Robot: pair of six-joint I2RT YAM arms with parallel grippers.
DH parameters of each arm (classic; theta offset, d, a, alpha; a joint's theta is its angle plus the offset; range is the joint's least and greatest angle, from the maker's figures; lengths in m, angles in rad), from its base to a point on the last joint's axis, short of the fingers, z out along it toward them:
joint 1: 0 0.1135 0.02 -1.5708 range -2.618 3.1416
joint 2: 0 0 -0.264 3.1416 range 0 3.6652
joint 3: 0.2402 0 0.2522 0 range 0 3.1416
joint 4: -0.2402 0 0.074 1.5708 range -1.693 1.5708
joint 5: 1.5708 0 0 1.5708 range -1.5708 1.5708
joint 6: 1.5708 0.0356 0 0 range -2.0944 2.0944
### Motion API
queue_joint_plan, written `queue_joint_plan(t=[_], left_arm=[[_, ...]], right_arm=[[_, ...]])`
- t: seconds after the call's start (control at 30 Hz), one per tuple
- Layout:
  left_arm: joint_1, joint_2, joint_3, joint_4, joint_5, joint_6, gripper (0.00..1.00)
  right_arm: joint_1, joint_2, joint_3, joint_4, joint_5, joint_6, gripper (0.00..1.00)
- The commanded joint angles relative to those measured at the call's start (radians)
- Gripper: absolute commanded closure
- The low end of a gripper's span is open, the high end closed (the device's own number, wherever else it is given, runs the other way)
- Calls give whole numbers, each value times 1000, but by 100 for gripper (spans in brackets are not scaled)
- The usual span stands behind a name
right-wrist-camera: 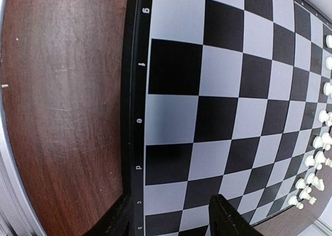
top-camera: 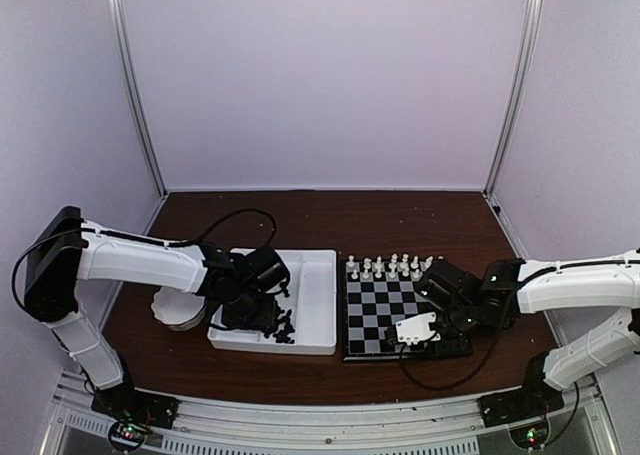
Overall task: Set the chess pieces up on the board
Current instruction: Move the storage box to the center of the board, then pick up the knight from the storage box.
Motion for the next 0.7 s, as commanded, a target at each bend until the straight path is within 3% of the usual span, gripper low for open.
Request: queue_joint_plan(t=[0.0, 0.17, 0.33, 0.47, 0.57, 0.67], left_arm=[[-60, -63, -65, -28, -9, -118, 100], [-106, -151, -83, -63, -25, -123, 100], [-131, -224, -72, -101, -32, -106, 66], [-131, -296, -13, -158, -71, -24, 56], [-117, -342, 97, -257, -204, 97, 47], [-5, -389, 183, -256, -261, 274, 39]], right_arm=[[-20, -30, 71, -48, -76, 11, 48], [-48, -14, 197, -104, -148, -19, 48], [-55, 92, 381, -136, -231, -12, 48], [-55, 194, 516, -141, -309, 17, 48], [-54, 271, 615, -142, -337, 43, 50], [-39, 350, 713, -139, -328, 48, 55]])
